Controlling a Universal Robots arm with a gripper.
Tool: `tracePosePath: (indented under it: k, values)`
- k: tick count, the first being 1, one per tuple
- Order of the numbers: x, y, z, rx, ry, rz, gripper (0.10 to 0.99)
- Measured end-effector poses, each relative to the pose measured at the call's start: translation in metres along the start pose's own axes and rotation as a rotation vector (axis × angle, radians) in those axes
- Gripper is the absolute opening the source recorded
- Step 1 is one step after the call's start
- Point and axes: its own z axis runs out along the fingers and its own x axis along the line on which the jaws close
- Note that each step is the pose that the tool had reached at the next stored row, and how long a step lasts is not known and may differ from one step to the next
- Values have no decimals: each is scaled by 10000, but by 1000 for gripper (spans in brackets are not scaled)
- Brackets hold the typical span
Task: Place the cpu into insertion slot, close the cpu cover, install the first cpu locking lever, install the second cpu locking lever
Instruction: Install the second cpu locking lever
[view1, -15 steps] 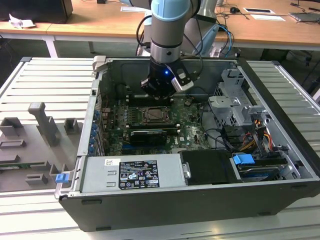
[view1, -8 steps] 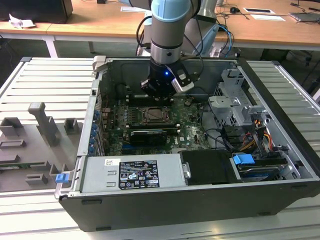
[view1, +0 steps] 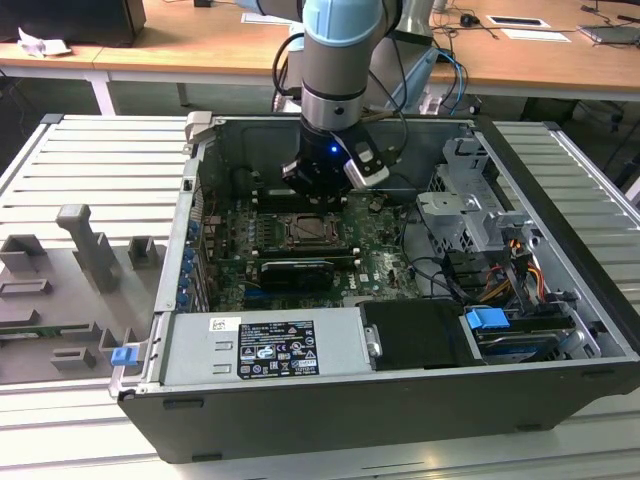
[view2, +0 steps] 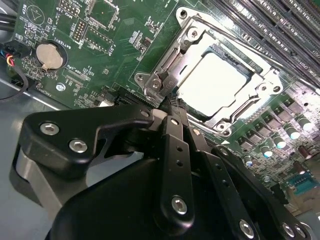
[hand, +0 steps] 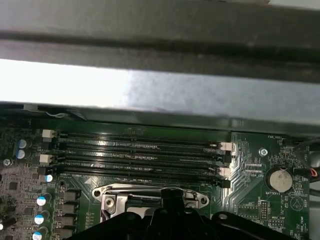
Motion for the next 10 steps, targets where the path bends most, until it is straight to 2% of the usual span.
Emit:
tracePosePath:
  k: [4,5,10]
  values:
    - [-1,-4,-60,-4,-2,-3,106]
    - [1,-34,-64,-2,-1,0,106]
    - [5,-83,-69,-3,-2,0,106]
